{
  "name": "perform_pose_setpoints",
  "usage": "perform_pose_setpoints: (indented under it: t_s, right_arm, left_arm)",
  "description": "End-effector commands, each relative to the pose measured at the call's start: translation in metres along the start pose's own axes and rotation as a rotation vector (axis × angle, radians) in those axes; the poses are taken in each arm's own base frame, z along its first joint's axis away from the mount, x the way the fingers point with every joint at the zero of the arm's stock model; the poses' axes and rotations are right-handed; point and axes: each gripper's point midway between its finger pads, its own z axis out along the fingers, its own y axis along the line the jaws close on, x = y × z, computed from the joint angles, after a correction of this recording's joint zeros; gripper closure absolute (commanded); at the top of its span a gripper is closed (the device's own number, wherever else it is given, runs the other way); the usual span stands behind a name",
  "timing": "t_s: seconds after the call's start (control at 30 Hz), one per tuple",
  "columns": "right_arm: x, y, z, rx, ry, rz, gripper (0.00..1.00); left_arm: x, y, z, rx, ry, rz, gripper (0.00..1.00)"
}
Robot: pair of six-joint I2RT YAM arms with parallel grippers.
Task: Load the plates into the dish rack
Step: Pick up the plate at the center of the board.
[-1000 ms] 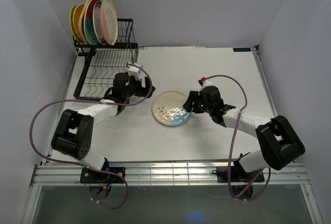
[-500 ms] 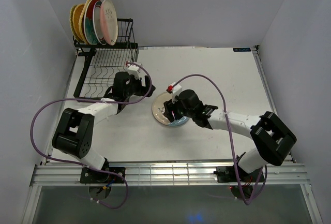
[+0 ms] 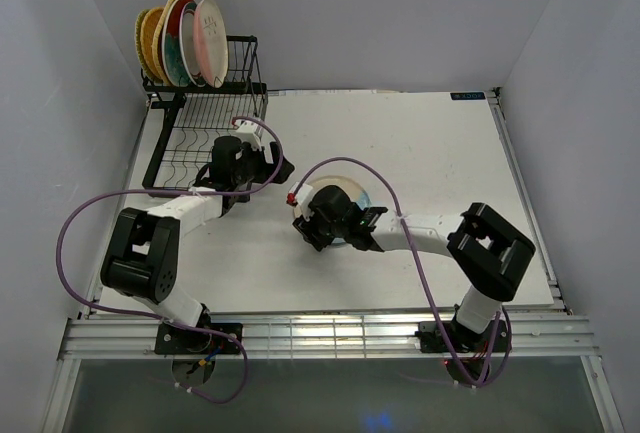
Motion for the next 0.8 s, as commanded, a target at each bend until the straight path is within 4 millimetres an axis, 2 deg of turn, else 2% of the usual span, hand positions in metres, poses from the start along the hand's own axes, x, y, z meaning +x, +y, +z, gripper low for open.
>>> perform_pose_setpoints:
  t_s: [0.0, 0.23, 0.3, 0.5, 0.63, 0.67, 0.7, 0.77]
  right_arm:
    - [-0.009, -0.003, 0.004, 0.037, 0.015, -0.059, 0.52]
    - [0.000, -0.003, 0.016, 0.079, 0.074, -0.088, 0.55]
    - [0.001, -0.005, 0.018, 0.091, 0.082, -0.089, 0.60]
    - [0.008, -0.009, 0.030, 0.113, 0.116, -0.097, 0.64]
    - [0.015, -0.009, 0.031, 0.115, 0.149, -0.104, 0.76]
    - [0.014, -0.009, 0.031, 0.116, 0.147, -0.103, 0.86]
    - [0.012, -0.009, 0.030, 0.115, 0.143, -0.101, 0.92]
    - [0.008, -0.009, 0.029, 0.119, 0.124, -0.097, 0.92]
  left_arm:
    - [-0.017, -0.007, -0.003, 0.023, -0.026, -0.010, 0.02]
    - [-0.013, -0.005, -0.001, 0.021, -0.014, -0.021, 0.02]
    - [-0.012, -0.004, 0.000, 0.022, -0.011, -0.026, 0.02]
    - [-0.009, -0.004, 0.002, 0.036, 0.006, -0.054, 0.02]
    - [-0.007, -0.006, 0.002, 0.049, 0.020, -0.075, 0.02]
    - [-0.006, -0.007, 0.002, 0.050, 0.023, -0.088, 0.02]
    - [-0.005, -0.008, 0.003, 0.054, 0.030, -0.101, 0.02]
    - [-0.002, -0.013, 0.004, 0.073, 0.051, -0.148, 0.02]
